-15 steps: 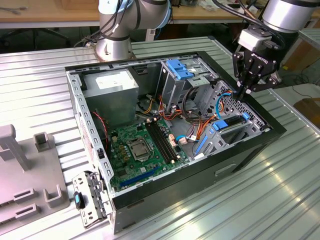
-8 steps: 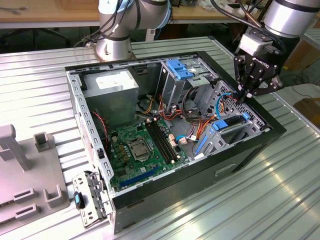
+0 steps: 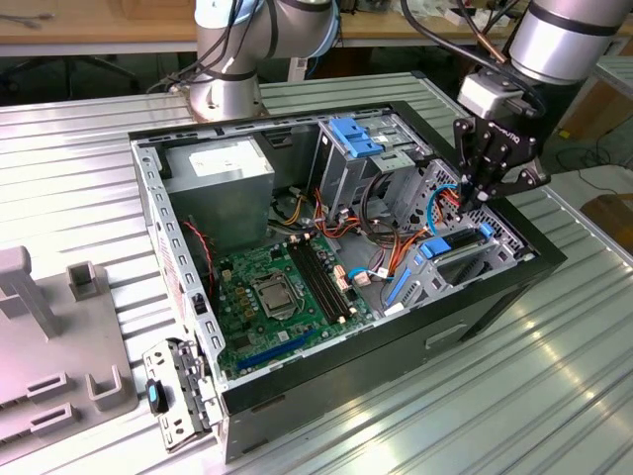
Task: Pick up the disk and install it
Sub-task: 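Insert the first disk wire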
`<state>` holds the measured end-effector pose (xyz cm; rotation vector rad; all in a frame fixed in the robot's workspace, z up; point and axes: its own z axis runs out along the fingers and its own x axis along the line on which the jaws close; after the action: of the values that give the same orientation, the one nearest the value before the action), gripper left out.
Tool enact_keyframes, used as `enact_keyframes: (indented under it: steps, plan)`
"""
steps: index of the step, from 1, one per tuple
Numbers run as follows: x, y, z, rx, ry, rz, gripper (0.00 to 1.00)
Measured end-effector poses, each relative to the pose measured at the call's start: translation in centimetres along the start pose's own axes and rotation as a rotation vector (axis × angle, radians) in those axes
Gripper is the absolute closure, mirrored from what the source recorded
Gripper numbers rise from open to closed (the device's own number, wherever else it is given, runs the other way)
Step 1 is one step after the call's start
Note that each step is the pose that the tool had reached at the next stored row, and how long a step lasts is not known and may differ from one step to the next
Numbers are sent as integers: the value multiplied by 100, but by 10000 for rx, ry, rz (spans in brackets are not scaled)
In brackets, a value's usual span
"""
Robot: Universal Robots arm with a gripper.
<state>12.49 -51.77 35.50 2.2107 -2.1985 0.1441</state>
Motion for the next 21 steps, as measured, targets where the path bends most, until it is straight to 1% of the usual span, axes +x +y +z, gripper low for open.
enact_keyframes:
  steps: [5,6,9,10,11,12,16,21]
  plan:
    - [82,11,20,-2,0,19,84]
    - [84,24,25,-3,-3,21,84]
    - [111,26,41,8,-14,19,84]
    - [113,60,43,73,-43,27,84]
    - [114,86,43,162,-56,35,84]
    - [114,99,49,201,-59,51,84]
    - [131,103,78,202,-52,125,84]
    - [178,104,84,196,-47,190,84]
